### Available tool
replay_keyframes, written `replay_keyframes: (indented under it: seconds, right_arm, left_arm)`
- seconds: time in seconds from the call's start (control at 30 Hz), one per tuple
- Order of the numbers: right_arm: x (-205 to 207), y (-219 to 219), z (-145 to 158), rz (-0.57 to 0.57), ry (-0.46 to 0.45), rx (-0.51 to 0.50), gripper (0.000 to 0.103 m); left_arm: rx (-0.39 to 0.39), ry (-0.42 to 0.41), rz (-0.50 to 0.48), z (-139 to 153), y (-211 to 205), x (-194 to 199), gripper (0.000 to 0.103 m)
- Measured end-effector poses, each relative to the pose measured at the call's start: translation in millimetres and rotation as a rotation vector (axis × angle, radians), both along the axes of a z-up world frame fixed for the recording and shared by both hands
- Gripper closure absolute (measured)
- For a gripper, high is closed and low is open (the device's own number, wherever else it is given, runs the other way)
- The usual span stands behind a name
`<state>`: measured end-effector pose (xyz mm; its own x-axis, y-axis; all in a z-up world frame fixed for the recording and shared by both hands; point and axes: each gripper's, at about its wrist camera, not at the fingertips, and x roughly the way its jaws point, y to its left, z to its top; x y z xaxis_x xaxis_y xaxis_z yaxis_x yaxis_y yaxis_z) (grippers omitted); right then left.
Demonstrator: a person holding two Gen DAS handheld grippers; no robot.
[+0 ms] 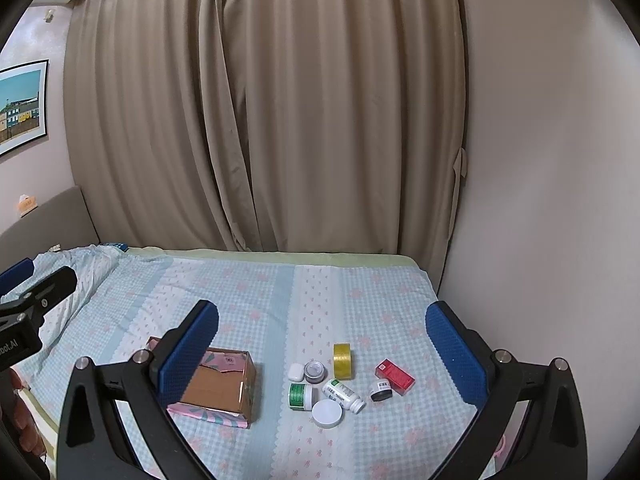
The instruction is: Organize rigid objects
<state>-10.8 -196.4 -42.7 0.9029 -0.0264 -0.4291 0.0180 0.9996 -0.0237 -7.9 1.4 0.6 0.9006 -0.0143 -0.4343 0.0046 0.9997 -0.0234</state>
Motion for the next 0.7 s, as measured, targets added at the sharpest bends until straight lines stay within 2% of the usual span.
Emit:
replay_keyframes:
  seconds: [0.7]
  right_arm:
    - [-2.3, -0.7, -0.1, -0.007, -0.007, -0.002, 0.0]
  left_arm:
    - [-0.011, 0.006, -0.015, -2.5, 3.8, 6.5, 0.001]
